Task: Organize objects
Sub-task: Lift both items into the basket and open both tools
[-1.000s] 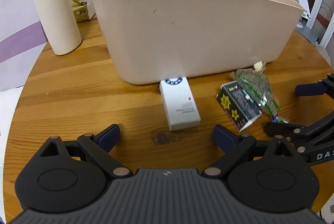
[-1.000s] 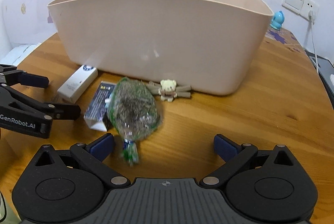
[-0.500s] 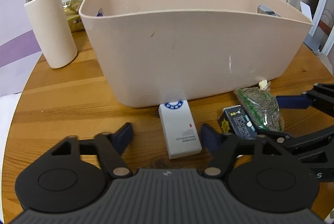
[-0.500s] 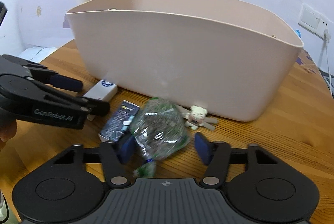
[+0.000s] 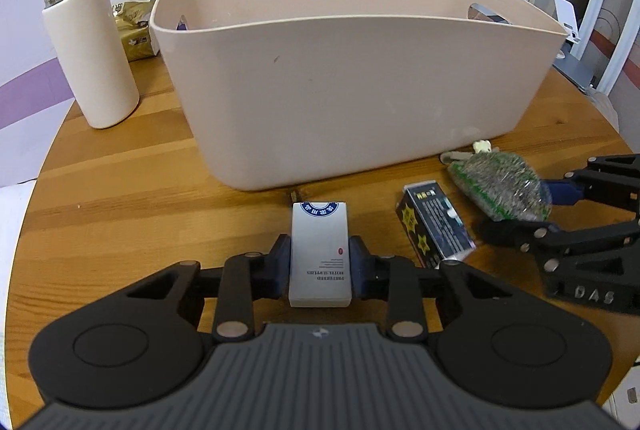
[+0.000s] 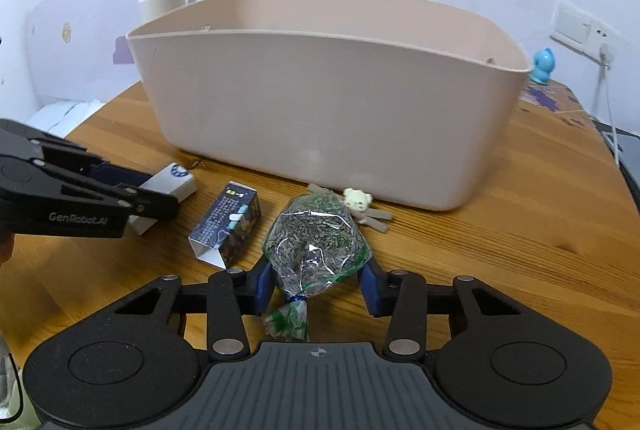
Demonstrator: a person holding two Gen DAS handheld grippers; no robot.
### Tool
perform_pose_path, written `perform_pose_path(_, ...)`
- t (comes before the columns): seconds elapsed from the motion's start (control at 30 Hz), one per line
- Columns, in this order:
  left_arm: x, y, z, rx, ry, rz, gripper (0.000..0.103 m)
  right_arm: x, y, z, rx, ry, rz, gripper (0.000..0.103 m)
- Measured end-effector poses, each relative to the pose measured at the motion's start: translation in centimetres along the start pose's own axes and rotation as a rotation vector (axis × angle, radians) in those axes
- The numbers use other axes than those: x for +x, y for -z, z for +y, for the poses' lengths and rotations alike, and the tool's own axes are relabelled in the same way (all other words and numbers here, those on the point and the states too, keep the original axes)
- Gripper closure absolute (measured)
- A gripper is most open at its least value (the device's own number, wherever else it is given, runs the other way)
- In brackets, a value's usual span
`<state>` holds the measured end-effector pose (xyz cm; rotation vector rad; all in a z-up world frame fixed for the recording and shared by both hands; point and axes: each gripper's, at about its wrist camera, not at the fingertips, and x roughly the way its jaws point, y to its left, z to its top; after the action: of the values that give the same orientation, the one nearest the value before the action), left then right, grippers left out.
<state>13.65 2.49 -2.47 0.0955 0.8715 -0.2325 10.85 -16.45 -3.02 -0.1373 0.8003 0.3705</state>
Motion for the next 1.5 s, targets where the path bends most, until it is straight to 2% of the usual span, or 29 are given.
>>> perform_pose_path(0.27,-3.7,0.6,-0.7,0.033,-0.003,-0.069,0.07,-4.6,-0.2,-1.1,0.015,0.03,-0.088,0.062)
perform_pose_path(0.5,-7.6,-0.1,-0.8,0.05,-0.01,-0.155,0.07,-8.6,-2.0,-2.3,0.014,0.067,-0.197,0.062)
perform_pose_path(0.83,-11.0,-3.4,-0.8,0.061,-0.066,-0.27,0.07,-10.9,-5.6,-3.7,-0.014,0.11,-0.304,0.062)
perform_pose_path(1.03,-10.7,-6.3,-0.5,0.04,-0.086,-0.299,0.07,-10.1,-8.3,-4.2,-0.04,0.128,-0.326,0.062)
perform_pose_path(1.2,-8.9,-9.0,-0.5,0.028,-0.121,-0.294,0.07,-8.3,-10.1,-4.9,-0.033,0.132,-0.317,0.062)
perform_pose_path(1.43,-4.6,-11.6,-0.7,0.024,-0.161,-0.225,0.07,-5.0,-11.7,-5.3,-0.031,0.132,-0.272,0.062)
perform_pose_path(1.5,-3.2,-11.9,-0.5,0.011,-0.147,-0.184,0.07,-3.9,-11.9,-5.1,-0.042,0.135,-0.246,0.062)
